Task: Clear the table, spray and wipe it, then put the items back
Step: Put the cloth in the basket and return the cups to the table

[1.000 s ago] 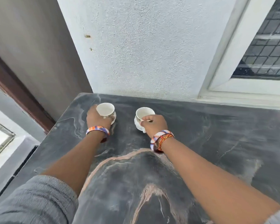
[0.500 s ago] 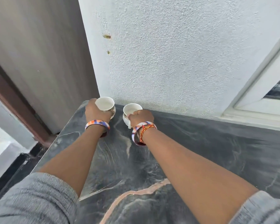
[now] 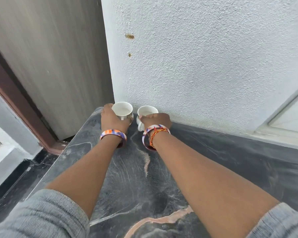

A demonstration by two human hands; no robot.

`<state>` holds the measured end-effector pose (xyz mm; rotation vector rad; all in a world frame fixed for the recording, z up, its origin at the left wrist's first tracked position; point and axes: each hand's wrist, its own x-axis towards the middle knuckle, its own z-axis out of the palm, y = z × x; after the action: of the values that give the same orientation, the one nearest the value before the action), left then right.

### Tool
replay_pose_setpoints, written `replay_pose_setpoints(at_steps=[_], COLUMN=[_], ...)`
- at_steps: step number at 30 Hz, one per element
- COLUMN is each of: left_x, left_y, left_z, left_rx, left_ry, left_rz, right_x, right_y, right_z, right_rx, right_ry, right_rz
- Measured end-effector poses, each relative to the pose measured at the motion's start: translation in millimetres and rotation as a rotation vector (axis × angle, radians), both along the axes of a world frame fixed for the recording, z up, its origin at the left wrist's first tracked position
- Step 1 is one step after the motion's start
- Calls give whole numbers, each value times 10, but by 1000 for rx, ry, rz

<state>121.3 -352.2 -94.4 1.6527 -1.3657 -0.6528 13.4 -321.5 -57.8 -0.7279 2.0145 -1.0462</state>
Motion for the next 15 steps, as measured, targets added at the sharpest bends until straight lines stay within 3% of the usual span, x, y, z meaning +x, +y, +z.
replay_pose_setpoints(at_steps=[11,15], left_x=[-76,-177], left_y=[158,501], left_z=[76,193], left_rx=[57,-66], left_ry=[-84,-93], left_rz=[29,123], right_x=[-109,-216], right_y=[137,387], right_z=[63,137], right_rx=[-74,-169], right_ry=[132,127], right_rz=[192,146])
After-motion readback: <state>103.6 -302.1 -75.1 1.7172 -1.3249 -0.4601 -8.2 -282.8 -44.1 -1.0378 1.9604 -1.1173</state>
